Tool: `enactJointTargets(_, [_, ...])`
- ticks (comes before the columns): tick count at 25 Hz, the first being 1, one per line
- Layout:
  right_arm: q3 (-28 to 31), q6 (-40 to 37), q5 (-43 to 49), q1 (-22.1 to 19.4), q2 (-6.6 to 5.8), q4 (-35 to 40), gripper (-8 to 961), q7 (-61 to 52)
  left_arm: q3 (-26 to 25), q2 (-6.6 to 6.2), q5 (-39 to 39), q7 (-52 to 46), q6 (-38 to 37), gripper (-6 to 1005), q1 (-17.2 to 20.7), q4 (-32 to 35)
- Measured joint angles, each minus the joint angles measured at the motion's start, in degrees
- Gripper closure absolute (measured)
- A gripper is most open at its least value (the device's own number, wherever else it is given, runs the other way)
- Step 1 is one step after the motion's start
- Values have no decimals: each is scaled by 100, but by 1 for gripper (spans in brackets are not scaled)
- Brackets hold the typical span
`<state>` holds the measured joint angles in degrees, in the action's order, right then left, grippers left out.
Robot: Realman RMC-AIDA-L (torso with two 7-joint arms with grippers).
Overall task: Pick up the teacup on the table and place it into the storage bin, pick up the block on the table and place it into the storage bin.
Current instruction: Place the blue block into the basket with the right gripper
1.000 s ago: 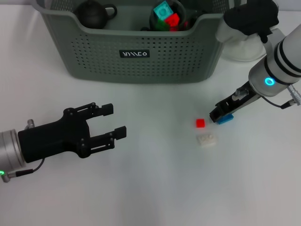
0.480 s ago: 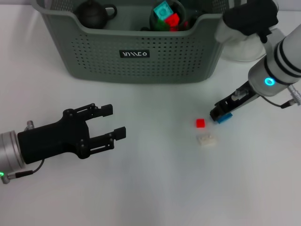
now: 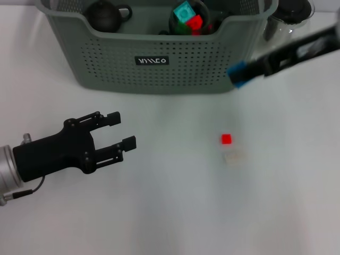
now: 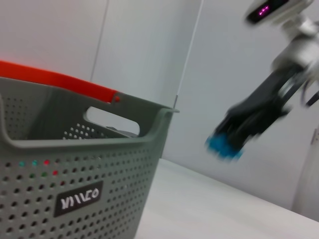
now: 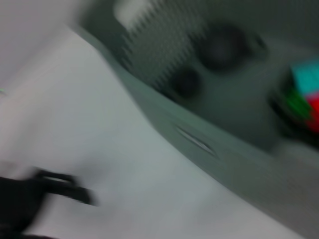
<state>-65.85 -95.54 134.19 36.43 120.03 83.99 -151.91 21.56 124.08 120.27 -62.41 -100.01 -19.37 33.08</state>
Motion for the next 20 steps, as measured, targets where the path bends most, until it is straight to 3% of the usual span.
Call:
enactJointTargets(3, [806, -360, -961, 74, -41, 186, 473, 489, -111, -5, 10, -2, -28, 278, 3, 1])
enactJointTargets(6, [1254, -25, -1603, 113, -47, 245, 463, 839, -174, -6, 10, -2, -72, 279, 9, 4])
enactJointTargets(11, [659, 1696, -1717, 387, 4, -261, 448, 1290, -186, -7, -14, -10, -86, 279, 2, -9])
enactJointTargets(15, [-101, 3136, -1017, 1148, 10, -1436, 436, 1266, -182, -6, -27, -19, -90, 279, -30, -53])
enactJointTargets(20, [-372, 4565, 280, 2543, 15, -3795, 420, 772, -176, -1, -36, -27, -94, 278, -34, -62])
